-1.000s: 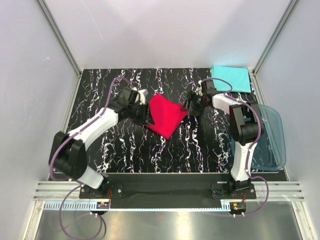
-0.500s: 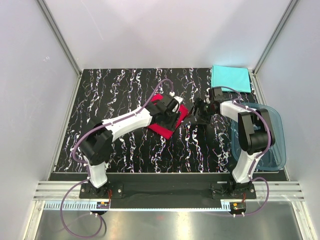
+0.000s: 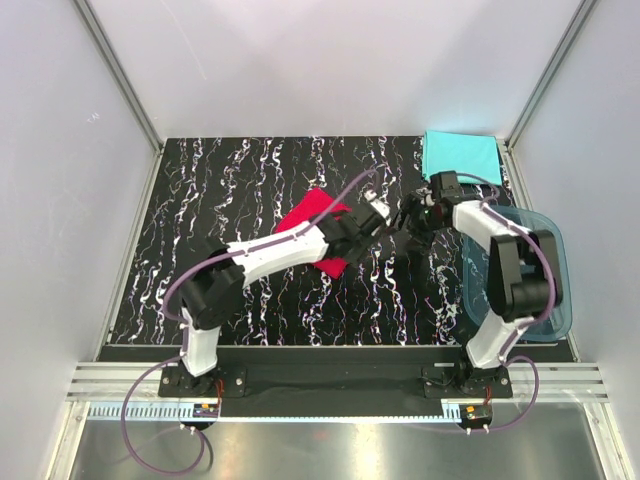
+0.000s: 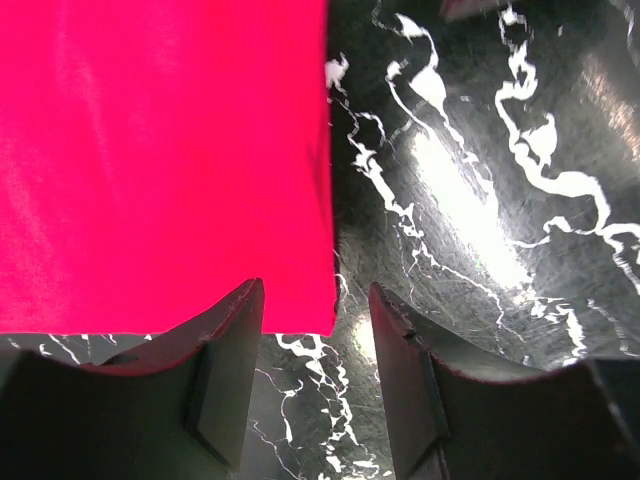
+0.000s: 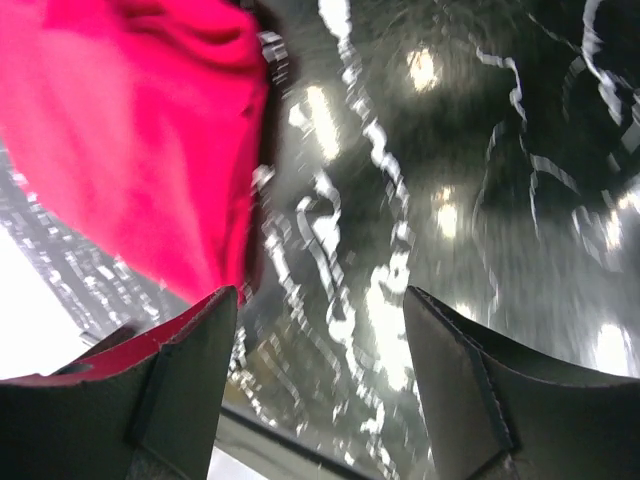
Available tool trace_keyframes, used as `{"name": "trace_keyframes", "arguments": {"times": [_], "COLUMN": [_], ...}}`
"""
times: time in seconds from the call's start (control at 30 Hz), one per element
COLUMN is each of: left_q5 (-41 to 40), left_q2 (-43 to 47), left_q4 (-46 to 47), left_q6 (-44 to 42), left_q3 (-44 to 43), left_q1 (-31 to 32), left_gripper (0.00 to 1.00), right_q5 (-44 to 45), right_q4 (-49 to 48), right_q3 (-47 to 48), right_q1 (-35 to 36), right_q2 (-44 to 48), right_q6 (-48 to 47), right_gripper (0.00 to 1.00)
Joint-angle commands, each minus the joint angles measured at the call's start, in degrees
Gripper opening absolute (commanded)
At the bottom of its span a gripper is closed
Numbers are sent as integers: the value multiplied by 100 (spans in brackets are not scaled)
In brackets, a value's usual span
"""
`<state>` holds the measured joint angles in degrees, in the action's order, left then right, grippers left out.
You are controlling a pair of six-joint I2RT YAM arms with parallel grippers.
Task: Fold and stack the t-shirts
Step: Fold the tshirt
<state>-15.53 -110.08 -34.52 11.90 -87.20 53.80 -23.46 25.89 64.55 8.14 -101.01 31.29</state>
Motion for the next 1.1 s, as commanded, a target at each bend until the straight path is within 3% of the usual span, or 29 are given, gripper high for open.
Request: {"name": "trace_keyframes", "arguments": {"times": [0.0,0.1,0.2,0.43,0.6,0.63,0.77,0.83,1.07], "left_q5": [-775,-865,-426,1840,3002,3064,2583,2363,1379], "left_q2": [-92,152,861,2359,2957,3027,3309,3248,2809], "left_q4": [16,16,-63,129,1507,1780,3429,3663,3803], "left_q6": [-407,-434,126,3136,5389,6263,8369,8923,9672], "left_q3": [-175,202,790,1933,3400,3846,4840,4879,4835], "left_q1": [244,350,237,-475,-1308,-1389,-1452,-1329,-1074], "left_gripper": [51,50,50,60,63,62,61,61,66], "right_q5": [114,-9,-132,-229,-255,-247,-203,-185,-167], "right_q4": [609,750,777,769,716,707,716,725,724], "right_q3": [40,-127,-452,-1058,-1191,-1182,-1173,-1234,-1542], "right_q1": [-32,-32,-23,-23,-23,-23,-23,-23,-23], "right_q2": [1002,1433,1838,2437,2560,2569,2639,2727,2991], "right_q6": [-141,-114,-27,123,150,150,123,97,97], "right_gripper": [75,75,75,75,75,75,75,75,75]}}
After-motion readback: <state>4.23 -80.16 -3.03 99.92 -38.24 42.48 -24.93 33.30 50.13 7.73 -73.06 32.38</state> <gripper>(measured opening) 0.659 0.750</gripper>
